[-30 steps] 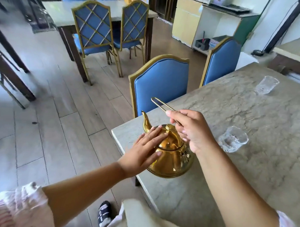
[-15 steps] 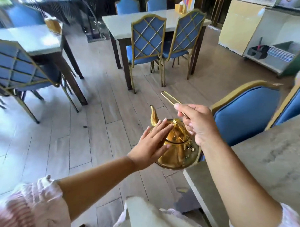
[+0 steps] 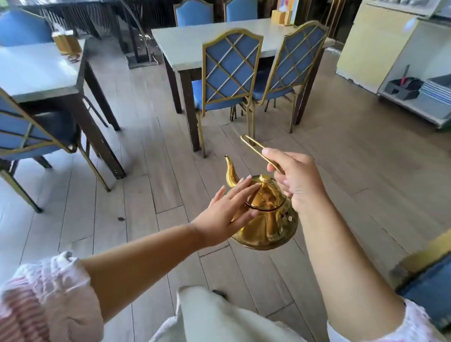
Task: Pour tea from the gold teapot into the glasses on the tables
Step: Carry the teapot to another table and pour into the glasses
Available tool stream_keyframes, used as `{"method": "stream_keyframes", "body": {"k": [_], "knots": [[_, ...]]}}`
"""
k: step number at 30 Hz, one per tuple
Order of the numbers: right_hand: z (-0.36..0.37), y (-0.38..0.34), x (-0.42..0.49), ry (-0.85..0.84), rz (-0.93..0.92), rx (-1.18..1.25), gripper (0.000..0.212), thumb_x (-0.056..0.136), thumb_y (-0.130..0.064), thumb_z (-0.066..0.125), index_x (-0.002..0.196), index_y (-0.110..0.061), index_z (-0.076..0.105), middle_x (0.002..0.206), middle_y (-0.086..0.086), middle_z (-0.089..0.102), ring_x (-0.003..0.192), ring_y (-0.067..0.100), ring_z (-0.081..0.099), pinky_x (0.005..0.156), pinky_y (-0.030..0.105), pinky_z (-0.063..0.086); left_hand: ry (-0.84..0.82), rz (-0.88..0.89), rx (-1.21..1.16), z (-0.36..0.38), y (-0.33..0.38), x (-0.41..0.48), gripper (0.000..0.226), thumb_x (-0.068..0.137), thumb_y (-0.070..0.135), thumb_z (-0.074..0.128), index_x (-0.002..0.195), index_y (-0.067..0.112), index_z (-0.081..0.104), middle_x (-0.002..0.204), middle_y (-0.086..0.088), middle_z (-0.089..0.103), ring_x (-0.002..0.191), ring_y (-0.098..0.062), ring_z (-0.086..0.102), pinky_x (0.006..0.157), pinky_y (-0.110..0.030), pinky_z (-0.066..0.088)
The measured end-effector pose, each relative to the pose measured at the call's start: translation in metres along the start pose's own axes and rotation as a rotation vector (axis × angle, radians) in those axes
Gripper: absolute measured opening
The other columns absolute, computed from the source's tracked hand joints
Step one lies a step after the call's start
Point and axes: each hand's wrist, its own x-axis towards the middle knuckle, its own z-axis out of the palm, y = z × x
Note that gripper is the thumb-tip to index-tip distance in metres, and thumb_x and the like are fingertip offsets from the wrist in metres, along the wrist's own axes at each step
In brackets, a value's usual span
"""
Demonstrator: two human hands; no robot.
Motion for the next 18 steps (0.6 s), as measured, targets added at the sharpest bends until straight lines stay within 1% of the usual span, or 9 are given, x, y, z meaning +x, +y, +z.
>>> {"method": "stream_keyframes", "body": {"k": [3,6,9,13,16,18], "knots": [[0.001,-0.011,0.046,0.019,-0.006,0.003,0.038,0.086,-0.032,0.066,0.057,-0.01,0.056,0.029,-0.009,0.035,0.024,0.004,0.025,0.03,0.013,0.02,-0.053,0.032,0.014,-0.024,-0.02,0.046,0.059,0.094,0.048,0.031,0.147,0.031,0.011,0.158,0.008,-0.001,0.143,-0.004,-0.006,0.117,-0.034,-0.01],[-0.001,-0.021,0.087,0.074,-0.011,0.023,0.039,0.086,-0.032,0.066,0.055,-0.011,0.055,0.029,-0.008,0.035,0.024,0.004,0.025,0.031,0.013,0.019,-0.093,0.082,0.019,-0.046,-0.034,0.094,0.064,0.09,0.054,0.028,0.148,0.029,0.014,0.159,0.008,0.001,0.144,-0.006,-0.002,0.116,-0.032,-0.01],[-0.011,-0.03,0.125,0.166,-0.012,0.084,0.039,0.086,-0.031,0.067,0.054,-0.012,0.055,0.03,-0.008,0.036,0.025,0.004,0.025,0.031,0.013,0.018,-0.148,0.146,0.018,-0.06,-0.044,0.144,0.066,0.088,0.057,0.025,0.148,0.03,0.014,0.159,0.008,0.001,0.144,-0.006,0.0,0.115,-0.031,-0.011],[-0.033,-0.034,0.168,0.291,0.0,0.109,0.039,0.086,-0.03,0.068,0.054,-0.011,0.056,0.03,-0.009,0.038,0.025,0.004,0.027,0.031,0.013,0.019,-0.218,0.273,0.038,-0.061,-0.055,0.212,0.065,0.09,0.055,0.026,0.148,0.03,0.01,0.158,0.01,-0.004,0.144,-0.005,-0.007,0.117,-0.035,-0.009],[-0.054,-0.032,0.195,0.393,0.012,0.109,0.038,0.086,-0.03,0.068,0.055,-0.012,0.056,0.03,-0.007,0.039,0.025,0.004,0.028,0.031,0.013,0.02,-0.304,0.374,0.061,-0.055,-0.057,0.263,0.065,0.09,0.055,0.027,0.147,0.033,0.007,0.155,0.015,-0.007,0.144,-0.006,-0.007,0.117,-0.036,-0.009],[-0.072,-0.031,0.214,0.476,0.029,0.119,0.038,0.085,-0.03,0.069,0.054,-0.012,0.056,0.03,-0.007,0.04,0.025,0.003,0.028,0.032,0.013,0.02,-0.371,0.442,0.076,-0.05,-0.057,0.302,0.064,0.09,0.054,0.027,0.147,0.034,0.005,0.156,0.014,-0.008,0.144,-0.007,-0.007,0.117,-0.037,-0.009]]}}
